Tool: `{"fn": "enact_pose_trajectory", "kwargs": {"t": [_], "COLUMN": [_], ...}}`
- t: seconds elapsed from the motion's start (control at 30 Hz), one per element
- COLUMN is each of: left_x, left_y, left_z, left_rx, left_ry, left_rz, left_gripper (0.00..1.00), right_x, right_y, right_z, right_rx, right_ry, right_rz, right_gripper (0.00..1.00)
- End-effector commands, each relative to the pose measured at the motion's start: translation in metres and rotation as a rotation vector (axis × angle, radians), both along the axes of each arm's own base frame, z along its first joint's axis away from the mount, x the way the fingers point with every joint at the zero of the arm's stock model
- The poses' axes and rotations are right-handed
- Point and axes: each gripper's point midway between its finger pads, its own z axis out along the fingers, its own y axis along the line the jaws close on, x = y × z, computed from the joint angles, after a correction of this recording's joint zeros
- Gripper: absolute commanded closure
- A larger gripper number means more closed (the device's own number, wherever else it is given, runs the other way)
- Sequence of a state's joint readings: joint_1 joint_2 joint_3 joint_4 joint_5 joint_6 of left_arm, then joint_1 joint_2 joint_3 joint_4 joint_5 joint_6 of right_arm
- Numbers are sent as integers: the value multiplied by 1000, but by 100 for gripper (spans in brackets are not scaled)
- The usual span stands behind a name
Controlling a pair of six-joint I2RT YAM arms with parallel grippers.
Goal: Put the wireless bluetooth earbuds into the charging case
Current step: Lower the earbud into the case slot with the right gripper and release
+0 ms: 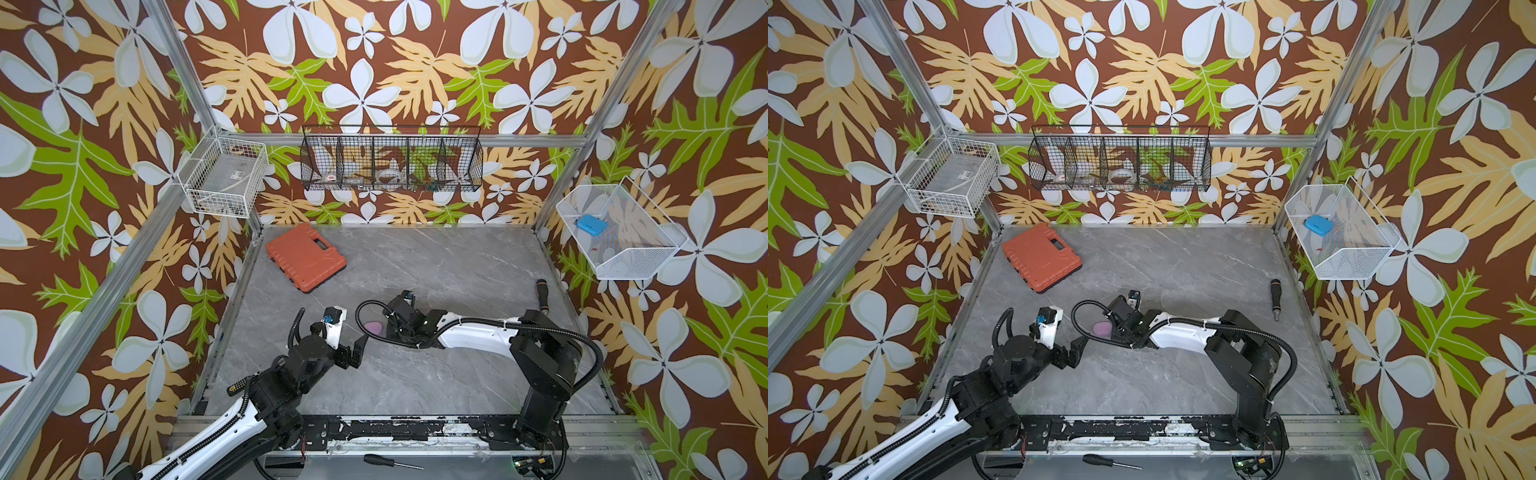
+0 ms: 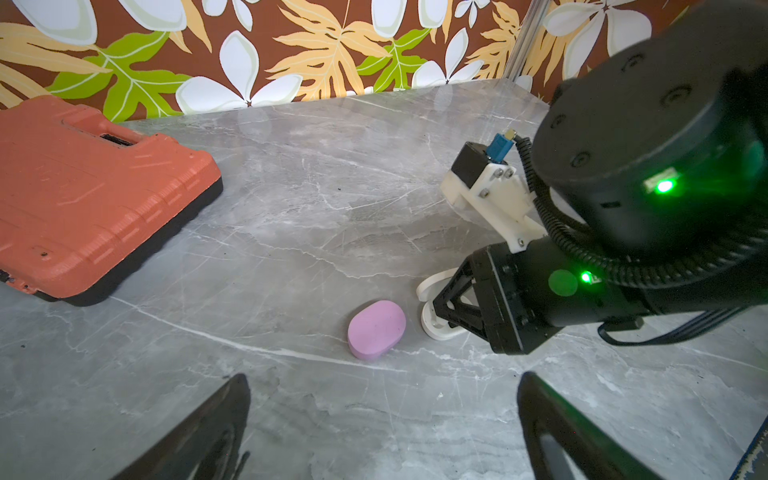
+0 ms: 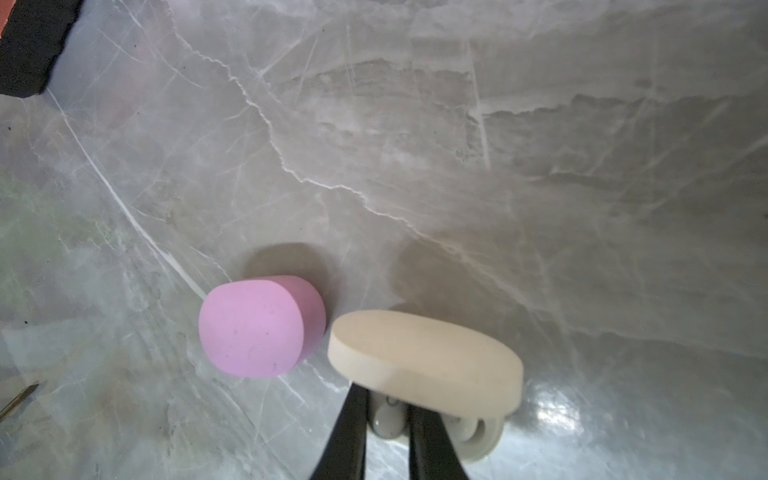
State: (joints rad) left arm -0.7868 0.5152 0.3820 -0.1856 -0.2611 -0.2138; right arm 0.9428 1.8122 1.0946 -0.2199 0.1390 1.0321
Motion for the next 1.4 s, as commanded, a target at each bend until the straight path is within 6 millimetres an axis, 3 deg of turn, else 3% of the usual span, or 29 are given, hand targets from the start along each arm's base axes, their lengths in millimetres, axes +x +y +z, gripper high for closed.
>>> {"fn": "enact_pose_trajectory", "kwargs": {"t": [0.0, 1.37], "left_x": [2, 2], "left_y": [-1, 0], "left_z": [5, 4], "left_rx": [-10, -11], "left_ry": [-17, -15], "left_rz": [1, 3], "left_gripper": [0, 0], "right_x": [2, 3], "right_y": [-1, 2], "right_z": [1, -6], "right_rx": [-7, -7], "right_ry": [-16, -7], "right_rz": [-9, -6], "right_gripper": [84, 84]}}
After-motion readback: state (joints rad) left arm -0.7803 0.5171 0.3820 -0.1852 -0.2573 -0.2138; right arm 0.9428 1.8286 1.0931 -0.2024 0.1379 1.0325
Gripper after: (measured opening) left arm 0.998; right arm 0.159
